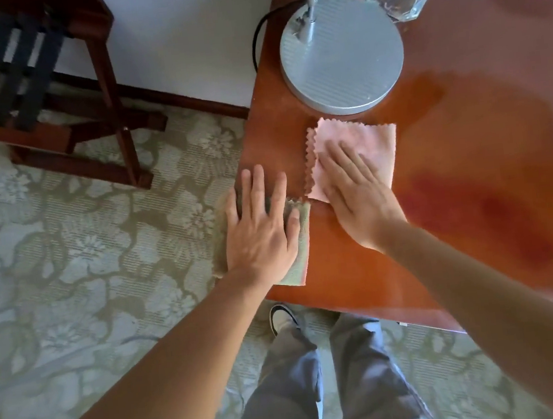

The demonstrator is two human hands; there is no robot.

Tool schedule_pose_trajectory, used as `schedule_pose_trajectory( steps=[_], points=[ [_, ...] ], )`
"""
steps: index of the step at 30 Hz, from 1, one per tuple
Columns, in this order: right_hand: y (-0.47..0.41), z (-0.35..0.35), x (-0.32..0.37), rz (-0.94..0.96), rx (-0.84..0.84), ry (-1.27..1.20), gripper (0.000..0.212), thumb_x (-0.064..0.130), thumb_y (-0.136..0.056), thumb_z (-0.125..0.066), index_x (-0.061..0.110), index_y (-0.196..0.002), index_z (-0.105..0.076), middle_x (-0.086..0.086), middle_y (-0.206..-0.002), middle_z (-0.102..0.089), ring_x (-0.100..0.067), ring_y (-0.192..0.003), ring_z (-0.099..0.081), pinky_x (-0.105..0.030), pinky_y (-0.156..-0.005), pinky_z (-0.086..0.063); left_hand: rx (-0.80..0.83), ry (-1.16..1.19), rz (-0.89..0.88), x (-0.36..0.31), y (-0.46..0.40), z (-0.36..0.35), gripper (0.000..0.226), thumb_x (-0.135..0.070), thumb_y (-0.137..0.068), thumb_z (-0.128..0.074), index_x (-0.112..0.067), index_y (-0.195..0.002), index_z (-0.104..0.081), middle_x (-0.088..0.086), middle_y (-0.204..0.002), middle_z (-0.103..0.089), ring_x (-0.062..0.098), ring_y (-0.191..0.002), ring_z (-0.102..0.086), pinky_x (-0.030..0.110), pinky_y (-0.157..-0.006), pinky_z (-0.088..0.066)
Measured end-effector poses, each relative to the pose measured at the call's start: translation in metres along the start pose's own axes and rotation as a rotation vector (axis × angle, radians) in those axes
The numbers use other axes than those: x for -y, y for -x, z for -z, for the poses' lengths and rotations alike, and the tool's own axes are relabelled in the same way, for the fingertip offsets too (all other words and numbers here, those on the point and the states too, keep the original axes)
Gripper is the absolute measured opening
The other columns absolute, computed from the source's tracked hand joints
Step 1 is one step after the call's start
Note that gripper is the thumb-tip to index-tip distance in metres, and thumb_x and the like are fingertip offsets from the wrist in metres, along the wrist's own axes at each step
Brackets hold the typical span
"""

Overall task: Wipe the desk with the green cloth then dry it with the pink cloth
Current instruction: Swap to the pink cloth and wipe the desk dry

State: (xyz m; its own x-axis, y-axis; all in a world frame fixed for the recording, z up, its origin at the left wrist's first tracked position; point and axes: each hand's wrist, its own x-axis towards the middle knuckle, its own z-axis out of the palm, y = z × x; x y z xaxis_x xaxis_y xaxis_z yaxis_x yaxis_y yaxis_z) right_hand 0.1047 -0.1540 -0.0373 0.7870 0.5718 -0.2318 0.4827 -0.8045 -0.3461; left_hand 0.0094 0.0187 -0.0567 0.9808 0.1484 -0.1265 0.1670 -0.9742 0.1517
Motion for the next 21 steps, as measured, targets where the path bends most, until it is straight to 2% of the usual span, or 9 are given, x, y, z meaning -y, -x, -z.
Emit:
schedule_pose_trajectory(
  steps=[2, 4, 6, 8, 11, 14, 16, 18, 21],
  points=[
    [0.014, 0.008, -0.017, -0.014, -0.036, 0.009, 0.051, 0.030, -0.112, -0.030, 0.017, -0.162, -0.028, -0.004, -0.170, -0.018, -0.021, -0.159, -0.008, -0.040, -0.129, -0.005, 0.005, -0.024, -0.023, 0.001, 0.000, -0.003, 0.066, -0.052, -0.105, -0.017, -0.021, -0.163, -0.016, 0.017, -0.170, -0.008, 0.032, -0.158, -0.003, 0.054, -0.126, -0.009],
    [0.009, 0.018, -0.026, 0.004, -0.067, 0.074, 0.051, 0.033, -0.108, -0.032, 0.015, -0.155, -0.042, -0.011, -0.164, -0.035, -0.032, -0.153, -0.026, -0.051, -0.123, -0.019, -0.007, -0.035, -0.032, 0.003, 0.000, -0.004, 0.066, -0.054, -0.105, -0.018, -0.022, -0.163, -0.019, 0.017, -0.170, -0.010, 0.032, -0.158, -0.005, 0.055, -0.125, -0.012],
    [-0.008, 0.024, -0.027, 0.013, -0.083, 0.118, 0.055, 0.037, -0.107, -0.027, 0.013, -0.155, -0.043, -0.015, -0.161, -0.039, -0.038, -0.150, -0.031, -0.054, -0.122, -0.020, -0.018, -0.018, -0.033, 0.003, 0.000, -0.004, 0.066, -0.054, -0.104, -0.019, -0.022, -0.162, -0.024, 0.017, -0.169, -0.014, 0.032, -0.158, -0.008, 0.055, -0.124, -0.015],
    [-0.021, 0.020, -0.022, 0.006, -0.066, 0.161, 0.058, 0.038, -0.109, -0.018, 0.014, -0.161, -0.028, -0.012, -0.168, -0.024, -0.034, -0.156, -0.017, -0.049, -0.127, -0.009, -0.034, -0.008, -0.026, 0.003, 0.000, -0.004, 0.065, -0.054, -0.104, -0.021, -0.022, -0.161, -0.027, 0.017, -0.169, -0.016, 0.032, -0.157, -0.010, 0.055, -0.124, -0.017],
    [-0.021, 0.005, -0.014, -0.060, -0.061, 0.179, 0.060, 0.037, -0.109, -0.010, 0.015, -0.165, -0.008, -0.006, -0.172, -0.001, -0.025, -0.159, 0.003, -0.043, -0.129, 0.004, -0.063, -0.014, -0.029, 0.002, 0.000, -0.005, 0.065, -0.054, -0.105, -0.020, -0.021, -0.160, -0.030, 0.017, -0.168, -0.019, 0.032, -0.157, -0.012, 0.053, -0.125, -0.014],
    [0.000, -0.007, -0.001, -0.054, -0.054, 0.134, 0.064, 0.040, -0.107, -0.004, 0.010, -0.164, -0.003, -0.005, -0.170, 0.007, -0.024, -0.158, 0.009, -0.041, -0.128, 0.004, -0.073, -0.014, -0.026, 0.002, -0.001, -0.005, 0.066, -0.056, -0.105, -0.015, -0.020, -0.159, -0.031, 0.017, -0.168, -0.020, 0.031, -0.157, -0.012, 0.052, -0.125, -0.013],
    [0.024, -0.017, 0.010, -0.005, -0.010, 0.136, 0.066, 0.041, -0.106, -0.005, 0.008, -0.163, -0.004, -0.006, -0.169, 0.006, -0.024, -0.158, 0.008, -0.041, -0.129, 0.002, -0.055, -0.014, -0.018, 0.000, 0.000, -0.002, 0.065, -0.054, -0.105, -0.019, -0.019, -0.158, -0.032, 0.018, -0.167, -0.020, 0.032, -0.157, -0.013, 0.053, -0.125, -0.013],
    [0.046, -0.024, 0.013, 0.065, 0.048, 0.178, 0.065, 0.042, -0.107, -0.008, 0.010, -0.163, -0.003, -0.005, -0.171, 0.004, -0.023, -0.158, 0.007, -0.042, -0.129, -0.002, -0.073, -0.025, -0.020, -0.001, 0.001, 0.003, 0.061, -0.047, -0.104, -0.029, -0.015, -0.155, -0.037, 0.021, -0.163, -0.029, 0.035, -0.154, -0.021, 0.054, -0.123, -0.016],
    [0.039, -0.016, -0.009, 0.111, 0.095, 0.241, 0.066, 0.050, -0.107, -0.003, 0.016, -0.162, 0.008, 0.001, -0.170, 0.011, -0.020, -0.157, 0.015, -0.044, -0.128, 0.001, -0.212, -0.013, -0.134, -0.010, -0.002, 0.009, 0.047, -0.029, -0.097, -0.050, -0.010, -0.140, -0.054, 0.019, -0.146, -0.051, 0.035, -0.141, -0.043, 0.052, -0.115, -0.025]
  ],
)
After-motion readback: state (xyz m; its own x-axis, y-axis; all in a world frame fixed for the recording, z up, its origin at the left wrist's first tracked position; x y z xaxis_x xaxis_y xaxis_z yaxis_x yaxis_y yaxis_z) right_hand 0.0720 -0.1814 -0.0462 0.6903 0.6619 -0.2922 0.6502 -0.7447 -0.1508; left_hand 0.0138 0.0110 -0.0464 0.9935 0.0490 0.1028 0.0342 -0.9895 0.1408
